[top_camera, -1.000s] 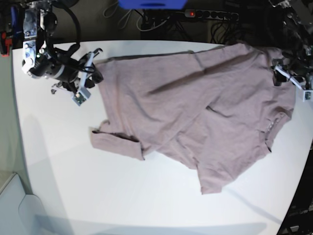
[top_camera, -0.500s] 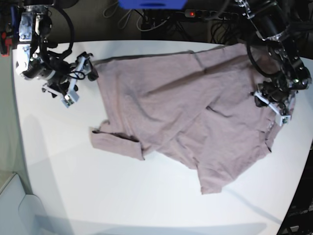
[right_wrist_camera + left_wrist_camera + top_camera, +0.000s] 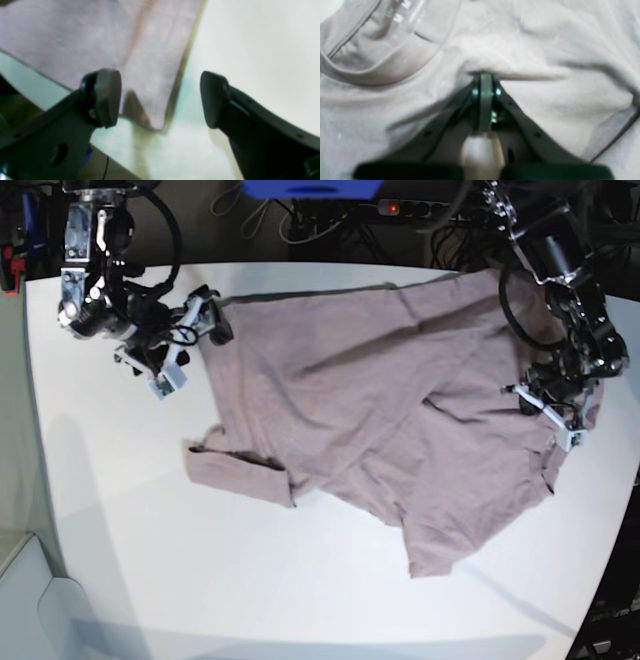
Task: Layout the t-shirt on the table in an organized manner, then fold the t-shirt properly
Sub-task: 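Release the shirt and reposition both grippers on the shirt edges, then grasp the collar area with the right gripper and drag it along, then grasp the shirt body with the left gripper and pull it toward the hem, then hold the shirt with both grippers and stretch it flat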
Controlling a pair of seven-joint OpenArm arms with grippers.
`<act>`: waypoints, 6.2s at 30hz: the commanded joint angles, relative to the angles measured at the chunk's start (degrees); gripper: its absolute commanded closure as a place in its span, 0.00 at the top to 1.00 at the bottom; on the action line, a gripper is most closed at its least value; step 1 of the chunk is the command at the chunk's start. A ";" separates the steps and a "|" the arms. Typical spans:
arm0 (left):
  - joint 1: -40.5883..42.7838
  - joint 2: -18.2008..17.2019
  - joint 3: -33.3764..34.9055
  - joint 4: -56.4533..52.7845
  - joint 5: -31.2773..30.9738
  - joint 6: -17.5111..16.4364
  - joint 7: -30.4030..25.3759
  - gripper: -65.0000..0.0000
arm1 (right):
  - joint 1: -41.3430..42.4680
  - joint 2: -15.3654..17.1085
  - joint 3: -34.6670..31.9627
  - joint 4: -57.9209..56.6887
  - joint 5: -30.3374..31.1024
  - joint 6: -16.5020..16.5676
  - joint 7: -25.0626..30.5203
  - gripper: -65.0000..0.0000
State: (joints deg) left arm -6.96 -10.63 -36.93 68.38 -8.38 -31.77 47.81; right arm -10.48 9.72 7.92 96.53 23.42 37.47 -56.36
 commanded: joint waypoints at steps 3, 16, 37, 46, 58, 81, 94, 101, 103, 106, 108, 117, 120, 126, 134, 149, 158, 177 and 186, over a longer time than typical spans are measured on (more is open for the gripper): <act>0.15 -0.22 0.14 -0.38 2.27 0.08 2.96 0.00 | 1.65 0.35 0.30 -2.07 1.06 0.20 1.19 0.76; 0.15 -0.05 0.05 -0.47 1.92 -0.10 2.96 0.00 | 0.41 -1.14 -4.36 -2.33 1.06 0.20 1.19 0.45; 0.32 -0.22 -0.04 -0.47 1.92 -0.10 2.96 0.00 | -13.04 2.11 -0.76 19.73 1.24 2.53 1.11 0.00; 0.32 -0.05 -0.04 -0.47 1.83 -0.10 2.96 0.00 | -21.74 1.58 0.21 19.47 1.15 2.53 1.19 0.00; 0.32 0.22 -0.04 -0.47 1.83 -0.10 2.96 0.00 | -25.26 3.87 -0.67 19.38 0.98 2.53 0.58 0.00; 0.59 0.13 -4.96 0.06 1.83 -0.27 3.13 0.00 | -10.49 8.00 12.52 7.16 0.98 2.53 0.58 0.56; 2.96 0.30 -4.96 0.24 1.74 -0.27 3.13 0.00 | 16.41 6.42 -4.45 -3.74 1.06 2.53 -5.75 0.56; 0.85 0.30 -4.70 7.80 1.74 -0.36 3.92 0.00 | 14.13 3.52 -6.12 -4.79 1.06 2.53 -5.22 0.56; 0.41 0.74 -4.61 11.75 1.57 -0.36 5.51 0.00 | 13.25 2.72 -6.21 -5.23 1.06 2.53 -5.22 0.56; -2.23 1.89 -3.20 15.71 -1.24 -0.36 8.41 0.00 | 11.49 2.11 -6.30 -5.23 1.06 2.53 -3.20 0.56; -3.19 2.24 -0.66 17.47 -3.71 -0.36 9.46 0.00 | 10.52 2.02 -6.30 -5.23 1.06 2.53 -1.71 0.56; -13.39 6.37 20.71 6.13 -5.20 0.25 2.52 0.00 | 9.56 2.02 -9.02 -5.23 1.06 2.53 -1.27 0.56; -17.35 9.53 23.08 -3.10 -0.72 0.25 -1.70 0.00 | 8.50 2.02 -9.46 -4.79 1.06 2.53 -1.27 0.56; -23.94 10.50 22.82 -20.78 8.07 0.25 -8.21 0.00 | 7.54 1.23 -9.46 -4.62 1.06 2.53 -1.27 0.55; -24.56 4.08 22.73 -29.74 9.13 6.05 -20.43 0.00 | 4.37 1.85 -9.37 -3.92 1.06 2.53 -1.18 0.55; -24.20 -5.32 22.64 -30.18 -2.83 7.11 -20.60 0.00 | -5.39 7.91 -9.46 2.59 1.06 2.53 -1.27 0.55; -21.48 -7.52 22.64 -29.48 -3.88 7.11 -20.52 0.00 | -8.73 7.91 -9.55 3.38 1.06 2.53 -1.27 0.56; -17.87 -12.88 16.05 -29.48 -8.19 6.67 -20.52 0.00 | -7.67 10.02 -6.74 12.52 1.06 2.53 -1.88 0.56; -16.47 -13.06 15.87 -27.98 -8.28 6.67 -20.43 0.00 | -3.98 4.22 -10.08 13.31 1.06 2.53 -1.88 0.55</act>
State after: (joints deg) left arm -22.33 -22.81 -20.91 39.42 -16.80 -25.06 27.18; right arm -15.25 13.91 -2.15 108.90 23.20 39.62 -59.57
